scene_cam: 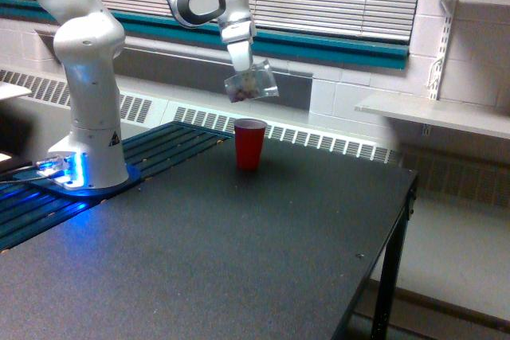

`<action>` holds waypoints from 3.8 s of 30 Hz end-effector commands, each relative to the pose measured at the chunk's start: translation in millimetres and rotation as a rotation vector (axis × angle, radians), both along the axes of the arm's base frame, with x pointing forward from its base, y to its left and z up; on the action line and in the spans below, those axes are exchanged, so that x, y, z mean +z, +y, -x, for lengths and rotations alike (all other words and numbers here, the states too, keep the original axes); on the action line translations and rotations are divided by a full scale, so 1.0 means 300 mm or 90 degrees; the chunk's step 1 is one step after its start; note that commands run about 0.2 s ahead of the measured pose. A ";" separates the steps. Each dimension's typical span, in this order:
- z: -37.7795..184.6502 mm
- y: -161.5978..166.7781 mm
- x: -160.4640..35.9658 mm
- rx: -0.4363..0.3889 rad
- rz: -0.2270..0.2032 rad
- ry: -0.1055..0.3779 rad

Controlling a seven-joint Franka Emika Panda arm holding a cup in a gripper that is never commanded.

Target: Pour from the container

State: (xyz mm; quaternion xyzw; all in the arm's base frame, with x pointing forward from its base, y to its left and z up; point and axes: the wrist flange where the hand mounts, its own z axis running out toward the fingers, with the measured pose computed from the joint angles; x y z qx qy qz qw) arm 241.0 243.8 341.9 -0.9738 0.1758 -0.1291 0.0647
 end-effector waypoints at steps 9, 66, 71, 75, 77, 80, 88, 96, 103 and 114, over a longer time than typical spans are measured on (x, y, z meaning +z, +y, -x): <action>0.109 0.020 -0.080 -0.004 0.012 0.053; 0.023 0.245 -0.251 0.079 0.062 0.153; 0.012 0.250 -0.247 0.077 0.063 0.149; 0.009 0.252 -0.246 0.078 0.061 0.150; 0.005 0.251 -0.246 0.080 0.064 0.151; -0.005 0.255 -0.238 0.083 0.069 0.148; -0.044 0.279 -0.199 0.095 0.070 0.137; -0.073 0.286 -0.169 0.107 0.087 0.135; -0.070 0.277 -0.161 0.112 0.097 0.143; -0.057 0.239 -0.137 0.112 0.116 0.151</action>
